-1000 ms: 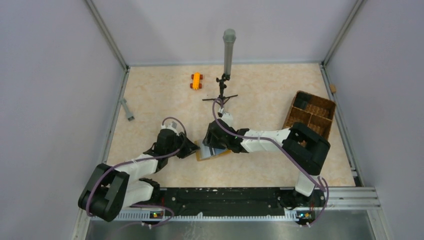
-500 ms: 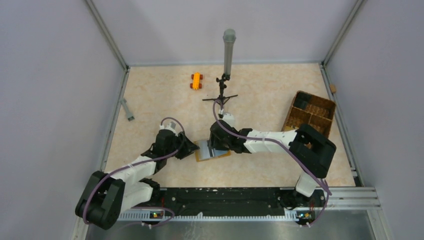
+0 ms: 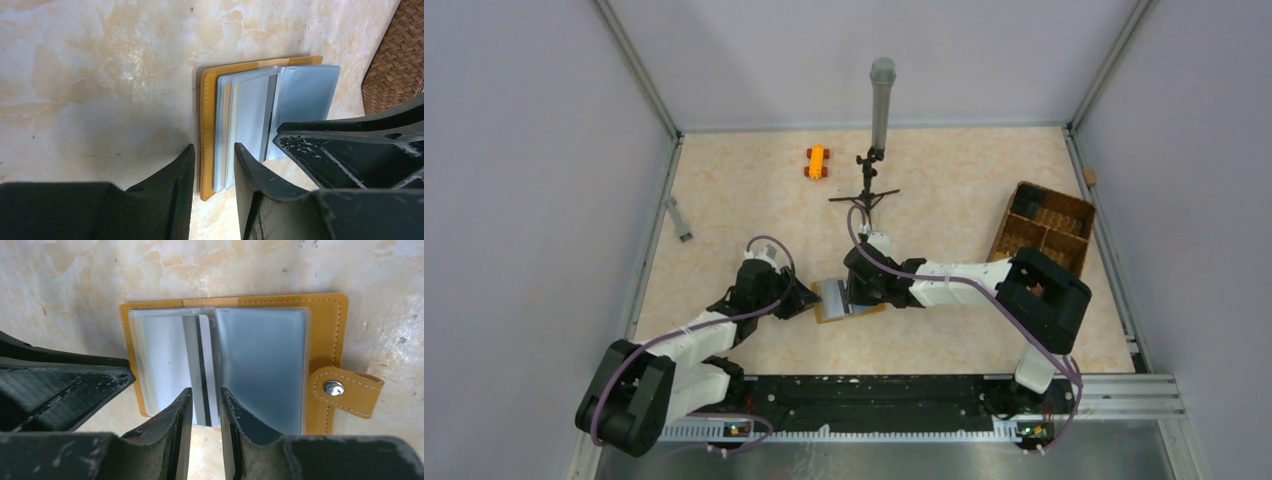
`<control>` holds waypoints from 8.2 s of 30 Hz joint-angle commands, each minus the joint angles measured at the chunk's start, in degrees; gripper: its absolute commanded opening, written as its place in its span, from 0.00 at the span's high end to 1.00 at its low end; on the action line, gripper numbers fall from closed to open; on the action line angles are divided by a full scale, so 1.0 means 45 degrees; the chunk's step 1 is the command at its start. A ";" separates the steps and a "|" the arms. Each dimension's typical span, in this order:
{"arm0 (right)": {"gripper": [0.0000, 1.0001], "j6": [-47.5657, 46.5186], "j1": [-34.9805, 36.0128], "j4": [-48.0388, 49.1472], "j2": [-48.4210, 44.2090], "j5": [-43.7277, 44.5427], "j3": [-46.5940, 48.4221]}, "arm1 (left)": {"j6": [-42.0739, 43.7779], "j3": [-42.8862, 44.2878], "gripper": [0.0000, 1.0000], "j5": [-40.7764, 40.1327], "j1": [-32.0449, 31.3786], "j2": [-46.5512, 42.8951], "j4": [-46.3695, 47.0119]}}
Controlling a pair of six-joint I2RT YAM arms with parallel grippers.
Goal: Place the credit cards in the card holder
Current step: Pick up the credit card from the storage box.
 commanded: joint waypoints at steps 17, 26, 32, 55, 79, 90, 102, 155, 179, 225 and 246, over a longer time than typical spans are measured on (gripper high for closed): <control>0.71 -0.0260 0.0438 0.0759 0.0930 -0.1019 0.1141 | -0.0167 -0.0228 0.66 0.0359 -0.0060 0.0010 0.0359; 0.71 -0.0393 0.0589 0.0544 0.1245 -0.1023 0.1849 | -0.0823 -0.0671 0.66 0.0719 -0.0140 0.0150 0.1280; 0.59 -0.1211 0.0605 -0.1184 0.0400 0.0198 0.2266 | 0.0095 0.0095 0.53 -0.0401 -0.0077 -0.0319 -0.0551; 0.27 -0.4156 -0.8493 -0.6259 -0.5978 0.3126 0.2478 | 0.7459 0.9052 0.01 -0.2987 0.2915 -0.2106 -1.0891; 0.34 0.3631 -1.4365 -0.2008 -0.2041 0.2134 0.2699 | 0.7827 0.7869 0.01 -0.4437 0.2887 -0.2337 -0.9656; 0.27 0.4690 -1.4729 -0.3352 -0.0194 0.1959 0.4184 | 0.7846 0.7782 0.01 -0.4646 0.2606 -0.2515 -0.9694; 0.28 0.5123 -1.5003 -0.3289 0.0954 0.1419 0.4162 | 0.7846 0.7764 0.01 -0.4778 0.2446 -0.2563 -0.9695; 0.81 0.4080 -1.5598 -0.3128 0.1357 0.1542 0.4875 | 0.7851 0.7693 0.01 -0.4662 0.2388 -0.2644 -0.9700; 0.96 0.3744 -1.5602 -0.2907 0.0047 0.1388 0.4919 | 0.7864 0.7613 0.01 -0.4536 0.2369 -0.2776 -0.9656; 1.00 -0.0331 -1.6011 -0.2971 -0.4755 0.0008 0.1284 | 0.8816 0.7380 0.02 -0.0516 0.2350 -0.3122 -0.8903; 1.00 -0.6610 -1.3493 -0.3501 -0.8408 -0.9663 0.0031 | 0.5874 0.6645 0.06 0.4365 -0.0350 -0.2641 -0.4296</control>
